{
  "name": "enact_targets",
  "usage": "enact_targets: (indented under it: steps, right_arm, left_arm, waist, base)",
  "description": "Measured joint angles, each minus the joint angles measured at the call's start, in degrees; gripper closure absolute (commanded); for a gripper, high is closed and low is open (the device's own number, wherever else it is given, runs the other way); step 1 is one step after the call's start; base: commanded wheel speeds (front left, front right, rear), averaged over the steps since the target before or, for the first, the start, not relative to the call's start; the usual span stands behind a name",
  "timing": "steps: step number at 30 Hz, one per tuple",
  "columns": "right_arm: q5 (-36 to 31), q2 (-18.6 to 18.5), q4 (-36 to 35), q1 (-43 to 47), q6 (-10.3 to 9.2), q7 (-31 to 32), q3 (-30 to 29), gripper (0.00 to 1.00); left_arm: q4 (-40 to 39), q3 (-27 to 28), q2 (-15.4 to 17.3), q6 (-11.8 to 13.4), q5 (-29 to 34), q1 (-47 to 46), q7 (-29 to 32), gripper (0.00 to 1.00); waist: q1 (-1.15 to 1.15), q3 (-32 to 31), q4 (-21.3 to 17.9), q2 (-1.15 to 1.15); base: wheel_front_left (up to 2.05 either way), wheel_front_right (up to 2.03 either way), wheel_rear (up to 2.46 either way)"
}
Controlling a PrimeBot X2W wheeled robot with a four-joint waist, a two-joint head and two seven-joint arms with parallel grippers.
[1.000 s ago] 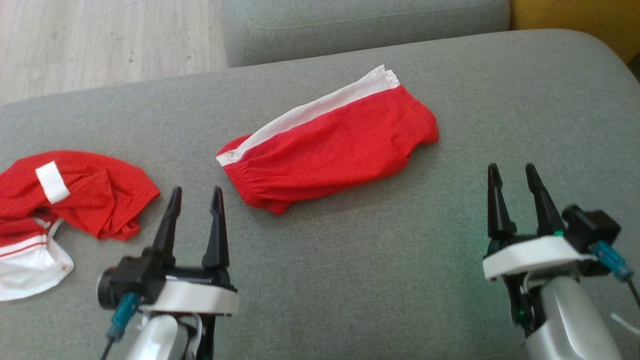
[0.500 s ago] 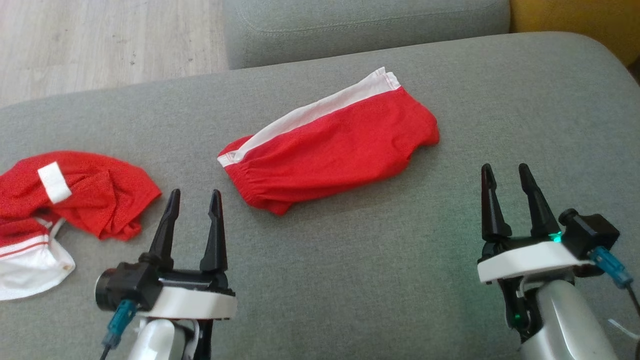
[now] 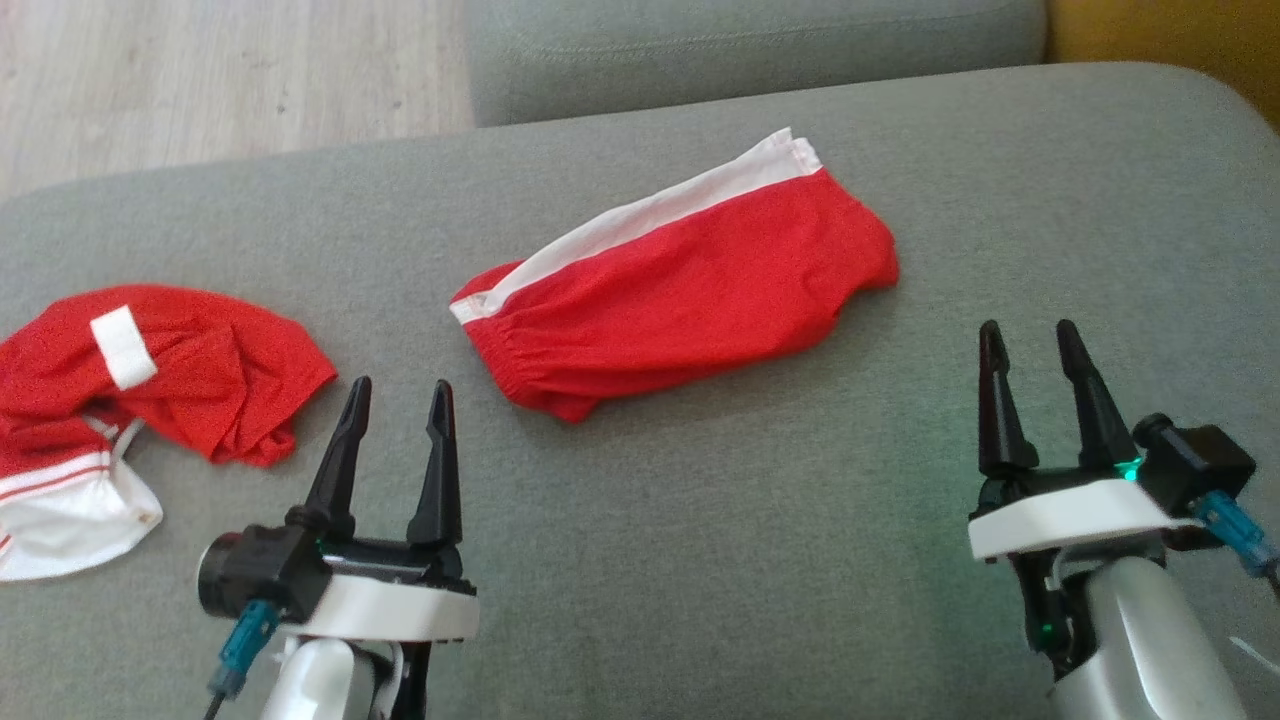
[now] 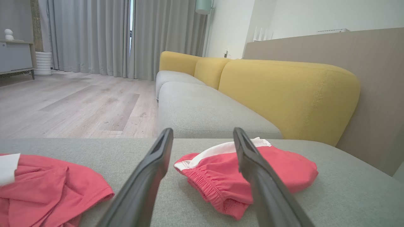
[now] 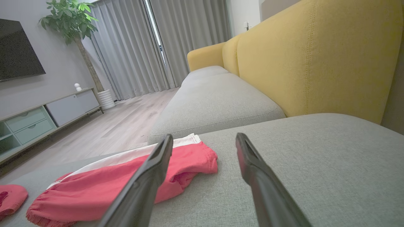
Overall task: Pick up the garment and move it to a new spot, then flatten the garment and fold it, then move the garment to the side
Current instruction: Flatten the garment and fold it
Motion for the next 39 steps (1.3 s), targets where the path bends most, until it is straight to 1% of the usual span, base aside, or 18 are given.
enact_targets:
  steps: [3, 5, 7, 10, 12, 13, 17, 22, 25, 27, 29, 31, 35, 36, 37, 39]
  right_arm:
    - [-0.54, 0.02, 0.05, -0.16, 0.0, 0.35, -1.11, 0.0]
    - [-0.54, 0.02, 0.58, -0.69, 0.0, 1.69, -2.2, 0.0]
    - [-0.24, 0.02, 2.32, -2.45, 0.0, 3.44, -3.37, 0.0]
    - [2.31, 0.03, 6.6, -7.71, 0.0, 5.5, -5.41, 0.0]
    - [3.5, 0.03, 10.37, -11.92, -0.01, 6.7, -6.58, 0.0]
    - [4.01, 0.03, 14.97, -16.17, 0.0, 7.67, -8.14, 0.0]
    - [3.47, 0.0, 25.7, -23.98, 0.0, 9.7, -12.05, 0.0]
    - [-3.47, -0.04, 37.71, -33.23, 0.0, 10.92, -18.37, 0.0]
    - [-8.72, -0.1, 43.2, -37.63, 0.0, 11.23, -23.03, 0.0]
    - [-12.36, -0.52, 45.23, -39.85, 0.0, 11.2, -25.74, 0.0]
    - [-14.48, -1.11, 47.55, -42.08, 0.0, 11.17, -27.48, 0.0]
    - [-15.84, -1.52, 49.71, -44.02, -0.01, 10.85, -28.49, 0.0]
    - [-18.55, -1.7, 51.78, -45.84, -0.01, 10.18, -29.64, 0.0]
    - [-18.96, -1.79, 52.15, -46.13, -0.01, 10.17, -29.86, 0.57]
    - [-19.36, -1.86, 52.39, -46.34, -0.01, 10.16, -29.92, 1.0]
    - [-20.48, -2.0, 52.77, -46.45, -0.01, 9.55, -29.91, 1.0]
  left_arm:
    - [0.04, -0.1, -0.12, -0.49, 0.09, -0.09, -0.01, 0.0]
    - [0.11, -0.27, -0.15, -0.53, 0.3, -0.35, 0.0, 0.0]
    - [0.36, -0.63, -0.16, -0.73, 0.37, -1.02, 0.0, 0.0]
    - [0.66, -2.1, -0.16, -0.97, 0.3, -2.58, 0.0, 0.0]
    - [1.21, -3.22, -0.19, -1.03, 0.26, -3.43, 0.0, 0.0]
    - [1.64, -4.35, -0.24, -1.04, -0.33, -3.88, 0.0, 0.0]
    - [1.97, -5.82, -0.27, -1.03, -0.78, -4.96, 0.0, 0.0]
    - [1.9, -7.14, -0.27, -0.94, -1.74, -7.44, 0.0, 0.0]
    - [1.8, -7.43, -0.34, -0.91, -2.07, -8.41, 0.0, 0.0]
    - [1.79, -7.42, -0.35, -0.87, -2.2, -8.61, 0.0, 0.0]
    - [1.8, -7.39, -0.35, -0.87, -2.64, -8.68, 0.0, 0.0]
    - [1.8, -7.27, -0.35, -0.87, -2.61, -8.92, 0.0, 0.0]
    - [1.77, -7.1, -0.36, -0.87, -2.61, -9.75, 0.0, 0.0]
    - [1.76, -7.1, -0.37, -0.86, -2.63, -9.81, 0.0, 0.0]
    - [1.76, -7.11, -0.37, -0.83, -2.63, -9.82, 0.0, 0.0]
    - [1.75, -7.05, -0.38, -0.44, -2.63, -9.82, 0.0, 0.0]
  waist:
    - [0.0, 0.86, 0.76, 0.0]
    - [0.0, 1.74, 1.45, 0.0]
    - [0.0, 2.83, 2.25, 0.0]
    - [0.01, 4.53, 3.71, 0.0]
    - [0.01, 5.67, 4.79, 0.0]
    - [0.01, 6.82, 5.96, 0.0]
    - [0.01, 9.36, 8.1, 0.0]
    - [0.02, 12.74, 10.33, 0.0]
    - [0.02, 14.57, 11.47, 0.0]
    - [0.01, 15.53, 12.17, 0.0]
    - [0.01, 16.22, 12.81, 0.0]
    - [0.0, 16.73, 13.24, 0.0]
    - [0.0, 17.38, 13.58, 0.0]
    - [0.0, 17.47, 13.6, 0.0]
    - [0.0, 17.55, 13.58, 0.0]
    - [0.0, 17.61, 13.38, 0.0]
  base:
    - [0.0, 0.0, 0.0]
    - [0.0, 0.0, 0.0]
    - [0.0, 0.0, 0.0]
    - [0.0, 0.0, 0.0]
    - [0.0, 0.0, 0.0]
    - [0.0, 0.0, 0.0]
    - [0.0, 0.0, 0.0]
    - [0.0, 0.0, 0.0]
    - [0.0, 0.0, 0.0]
    - [0.0, 0.0, 0.0]
    - [0.0, 0.0, 0.0]
    - [0.0, 0.0, 0.0]
    - [0.0, 0.0, 0.0]
    - [0.0, 0.0, 0.0]
    - [0.0, 0.0, 0.0]
    - [0.0, 0.0, 0.0]
